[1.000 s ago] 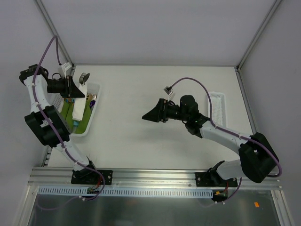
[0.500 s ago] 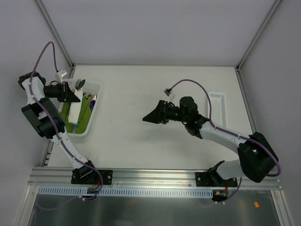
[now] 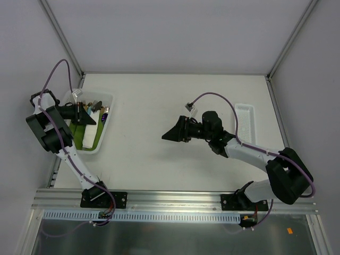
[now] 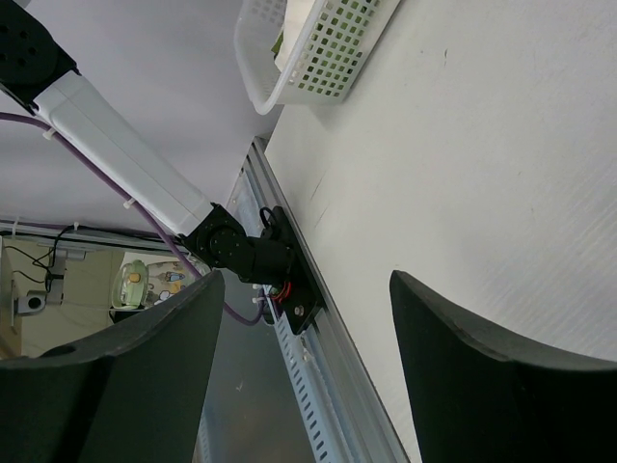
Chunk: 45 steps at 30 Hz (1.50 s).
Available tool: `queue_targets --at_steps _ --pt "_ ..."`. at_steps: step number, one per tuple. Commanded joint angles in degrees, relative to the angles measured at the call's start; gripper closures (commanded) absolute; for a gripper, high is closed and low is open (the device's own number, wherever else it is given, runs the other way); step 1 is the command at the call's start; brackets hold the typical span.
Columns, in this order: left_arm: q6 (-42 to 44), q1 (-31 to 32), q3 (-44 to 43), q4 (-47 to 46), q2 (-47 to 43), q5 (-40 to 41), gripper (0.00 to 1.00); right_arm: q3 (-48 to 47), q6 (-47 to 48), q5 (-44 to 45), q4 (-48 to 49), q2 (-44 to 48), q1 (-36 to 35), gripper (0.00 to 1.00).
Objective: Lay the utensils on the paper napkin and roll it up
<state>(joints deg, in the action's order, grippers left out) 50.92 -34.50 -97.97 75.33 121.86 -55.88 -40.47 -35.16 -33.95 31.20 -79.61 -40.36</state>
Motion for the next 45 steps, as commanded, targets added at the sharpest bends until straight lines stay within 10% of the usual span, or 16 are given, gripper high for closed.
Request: queue_targets --at_steps 1,16,23,45 --pt "0.2 -0.1 0.6 -0.6 1.0 -1.3 1.00 0.0 0.4 -1.1 3.3 -0.4 0.4 0.28" --pt "-5.6 -0.1 1.6 -12.7 3.2 7.9 1.00 -0.1 0.1 -1.6 3.4 -0.9 0.5 0.28" --pt "-7.1 -0.1 4.5 -17.9 -1.3 12.8 0.71 0.2 0.1 -1.9 3.4 -0.6 0.5 0.28" --pt "-10.3 0.0 16.6 -33.0 -17.6 21.7 0.55 1.4 -0.3 -2.0 4.5 0.6 0.4 0.28"
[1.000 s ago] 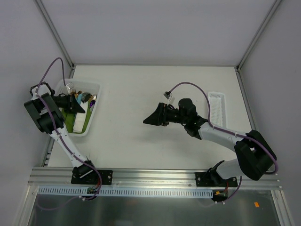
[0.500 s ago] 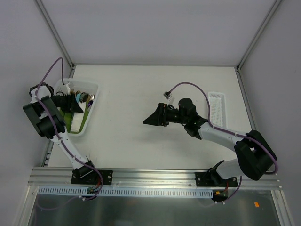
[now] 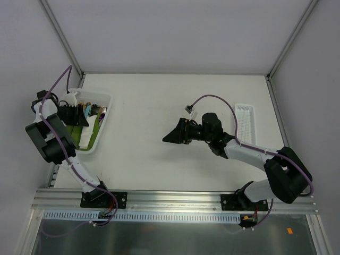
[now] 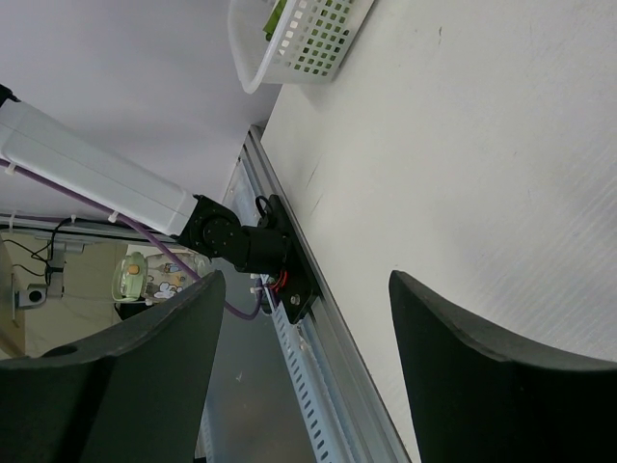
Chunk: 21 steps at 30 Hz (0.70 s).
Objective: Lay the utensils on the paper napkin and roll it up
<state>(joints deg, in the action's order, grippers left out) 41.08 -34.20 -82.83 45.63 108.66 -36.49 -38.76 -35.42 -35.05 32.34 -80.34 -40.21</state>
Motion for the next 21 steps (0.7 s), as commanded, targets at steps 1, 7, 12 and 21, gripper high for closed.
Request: queue_targets --at_steps 1,7,12,21 --pt "-1.3 -0.3 2.0 -4.4 -5.2 3.4 0.54 -0.2 0.0 -0.8 3.3 1.5 0.2 0.28" --pt "-5.6 -0.4 6.2 -13.7 -14.1 5.6 0.44 0.3 2.5 0.6 -1.1 4.0 1.2 0.25" --pt "-9.6 -0.3 6.6 -18.5 -21.1 7.0 0.32 -0.1 10.1 3.3 -14.2 9.6 4.3 0.23" --pt "-9.0 14.8 11.1 -17.3 -32.2 13.7 0.01 -6.5 27.8 13.7 -46.5 21.9 14.3 0.06"
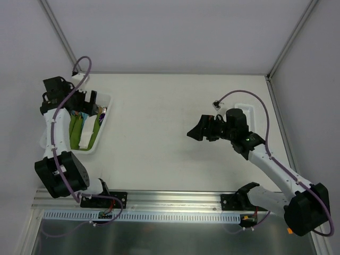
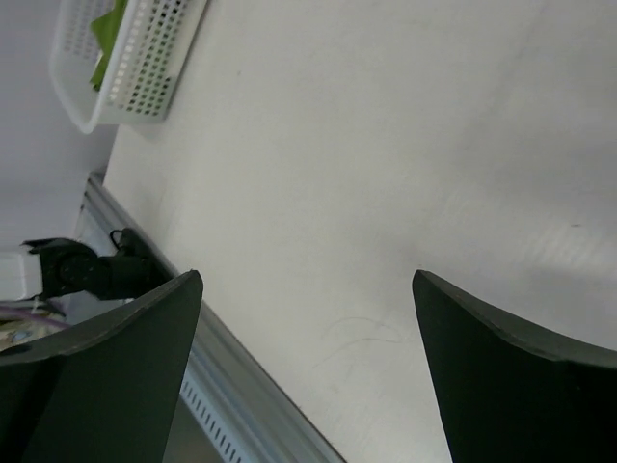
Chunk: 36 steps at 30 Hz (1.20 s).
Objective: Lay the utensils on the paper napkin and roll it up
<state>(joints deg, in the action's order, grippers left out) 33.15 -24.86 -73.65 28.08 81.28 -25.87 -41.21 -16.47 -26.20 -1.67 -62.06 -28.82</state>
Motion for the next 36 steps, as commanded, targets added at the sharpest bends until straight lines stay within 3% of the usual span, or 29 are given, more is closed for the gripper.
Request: queue_targets --at_steps 1,8,13,21,29,36 --pt "-1.7 10.6 2.4 0.5 -5.8 4.2 0.01 -4.4 9.8 5.3 -14.1 5.3 3.8 0.04" --pt "-11.8 34.2 2.5 0.6 -8.1 11.7 0.01 -6.5 15.1 5.8 -23.5 8.3 13.1 0.01" --pt "-17.3 44.0 -1.0 0.7 -4.0 15.1 0.01 -5.7 15.9 8.7 -25.2 7.2 16.2 0.01" --pt "-25.3 46.7 -6.9 0.6 7.7 15.6 0.01 -6.0 19.2 14.8 -27.2 4.1 18.6 0.01" --pt "-29.2 46.5 -7.6 0.1 12.5 15.6 0.01 -7.6 20.7 17.4 -26.3 -3.3 18.8 0.01" --pt "-29.5 46.0 -7.1 0.0 12.2 12.8 0.01 -7.4 21.2 17.3 -25.1 -2.9 18.9 0.01"
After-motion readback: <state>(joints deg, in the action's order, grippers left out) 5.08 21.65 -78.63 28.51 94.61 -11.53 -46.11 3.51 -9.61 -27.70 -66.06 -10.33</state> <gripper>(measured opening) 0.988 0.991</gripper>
